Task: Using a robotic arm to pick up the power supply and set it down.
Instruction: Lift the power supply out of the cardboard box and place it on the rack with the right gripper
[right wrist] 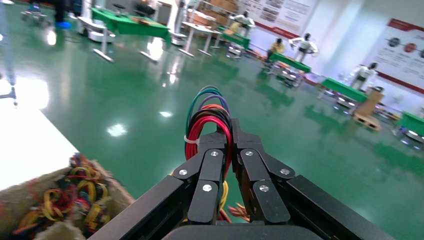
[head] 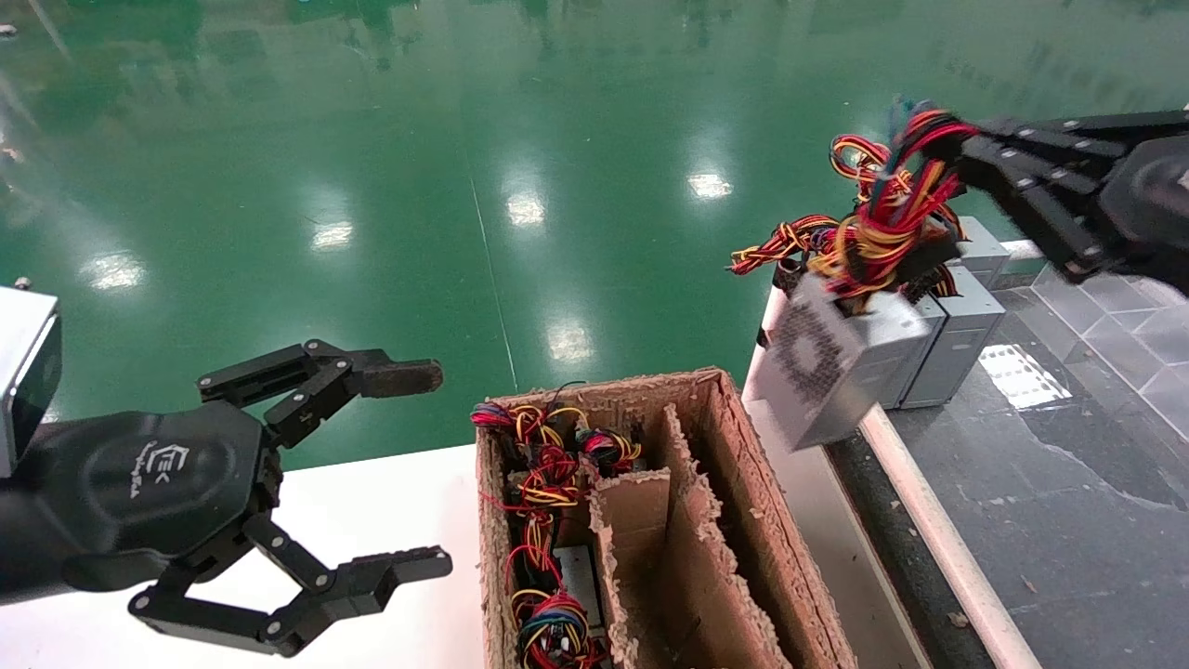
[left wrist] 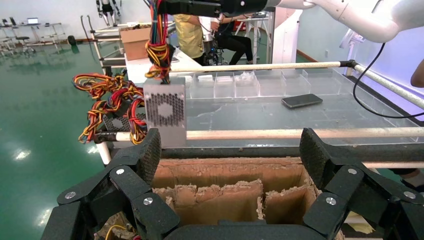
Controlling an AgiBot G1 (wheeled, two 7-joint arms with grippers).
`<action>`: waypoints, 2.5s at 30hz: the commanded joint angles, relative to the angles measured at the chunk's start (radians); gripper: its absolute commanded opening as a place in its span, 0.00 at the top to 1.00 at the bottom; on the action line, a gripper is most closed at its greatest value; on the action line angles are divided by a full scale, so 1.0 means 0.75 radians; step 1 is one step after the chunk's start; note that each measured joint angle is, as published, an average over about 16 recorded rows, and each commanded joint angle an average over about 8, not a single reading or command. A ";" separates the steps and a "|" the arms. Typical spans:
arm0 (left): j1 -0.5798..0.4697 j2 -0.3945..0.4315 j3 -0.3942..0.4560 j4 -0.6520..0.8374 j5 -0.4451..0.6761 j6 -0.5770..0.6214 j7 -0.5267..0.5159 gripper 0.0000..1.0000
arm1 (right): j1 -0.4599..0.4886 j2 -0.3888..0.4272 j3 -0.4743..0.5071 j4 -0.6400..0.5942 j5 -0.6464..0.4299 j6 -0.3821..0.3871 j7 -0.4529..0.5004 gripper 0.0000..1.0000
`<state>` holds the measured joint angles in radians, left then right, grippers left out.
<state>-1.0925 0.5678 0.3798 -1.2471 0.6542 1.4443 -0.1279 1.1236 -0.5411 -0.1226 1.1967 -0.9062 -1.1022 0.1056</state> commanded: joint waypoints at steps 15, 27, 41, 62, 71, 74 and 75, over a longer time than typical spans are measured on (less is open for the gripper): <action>0.000 0.000 0.000 0.000 0.000 0.000 0.000 0.00 | 0.095 0.085 0.010 -0.345 -0.112 -0.017 -0.168 1.00; 0.000 0.000 0.000 0.000 0.000 0.000 0.000 0.00 | 0.269 0.036 -0.071 -0.608 -0.272 0.015 -0.247 1.00; 0.000 0.000 0.000 0.000 0.000 0.000 0.000 0.00 | 0.491 -0.063 -0.154 -0.870 -0.420 0.035 -0.358 1.00; 0.000 0.000 0.000 0.000 0.000 0.000 0.000 0.00 | 0.724 -0.179 -0.220 -1.145 -0.523 0.011 -0.459 1.00; 0.000 0.000 0.000 0.000 0.000 0.000 0.000 0.00 | 0.816 -0.282 -0.258 -1.283 -0.578 0.051 -0.479 1.00; 0.000 0.000 0.000 0.000 0.000 0.000 0.000 0.00 | 0.833 -0.313 -0.264 -1.328 -0.588 0.084 -0.501 0.81; 0.000 0.000 0.000 0.000 0.000 0.000 0.000 0.00 | 0.837 -0.322 -0.265 -1.342 -0.590 0.092 -0.507 0.68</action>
<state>-1.0926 0.5677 0.3800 -1.2471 0.6541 1.4442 -0.1278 1.7515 -0.7765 -0.3203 0.1928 -1.3469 -1.0413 -0.2711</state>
